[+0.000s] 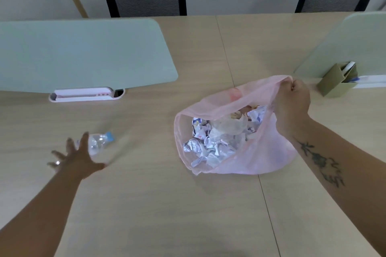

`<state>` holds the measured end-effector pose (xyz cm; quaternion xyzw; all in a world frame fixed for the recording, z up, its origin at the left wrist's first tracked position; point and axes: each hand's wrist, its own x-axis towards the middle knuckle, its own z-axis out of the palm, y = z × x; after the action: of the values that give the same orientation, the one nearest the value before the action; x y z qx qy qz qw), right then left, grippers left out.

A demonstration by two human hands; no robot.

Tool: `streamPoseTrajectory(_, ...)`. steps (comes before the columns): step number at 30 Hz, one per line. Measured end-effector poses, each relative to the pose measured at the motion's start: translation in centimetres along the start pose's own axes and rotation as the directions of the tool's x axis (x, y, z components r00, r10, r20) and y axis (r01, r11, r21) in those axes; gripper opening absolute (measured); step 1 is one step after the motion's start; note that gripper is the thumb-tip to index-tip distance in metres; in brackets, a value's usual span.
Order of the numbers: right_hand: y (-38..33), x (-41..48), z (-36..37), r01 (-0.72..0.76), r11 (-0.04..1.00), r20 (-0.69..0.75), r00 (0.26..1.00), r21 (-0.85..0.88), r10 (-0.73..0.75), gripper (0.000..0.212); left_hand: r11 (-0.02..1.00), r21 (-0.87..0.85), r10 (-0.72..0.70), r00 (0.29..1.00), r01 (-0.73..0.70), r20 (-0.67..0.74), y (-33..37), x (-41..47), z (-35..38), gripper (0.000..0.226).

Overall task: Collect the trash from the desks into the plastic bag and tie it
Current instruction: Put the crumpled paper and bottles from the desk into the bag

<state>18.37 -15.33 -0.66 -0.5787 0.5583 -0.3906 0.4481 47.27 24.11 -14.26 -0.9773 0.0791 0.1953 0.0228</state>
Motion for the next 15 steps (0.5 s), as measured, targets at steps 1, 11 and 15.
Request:
streamPoseTrajectory(1,0.0,0.0,0.2,0.009,1.0,0.002,1.0,-0.003,-0.009,0.031,1.0,-0.009,-0.028,1.0,0.028,0.004,-1.0,0.2,0.2,0.106)
streamPoseTrajectory(11,0.0,1.0,-0.3,0.051,0.996,-0.026,0.998,-0.068,-0.053,0.037,0.681,-0.455,0.56,0.808,-0.574,-0.181,14.2,-11.3,-1.2,0.071)
streamPoseTrajectory(15,0.1,1.0,-1.0,0.038,0.997,-0.033,0.999,-0.072,-0.04,0.036,0.419,-0.678,0.739,0.66,-0.605,-0.133,23.8,-15.6,-2.5,0.072)
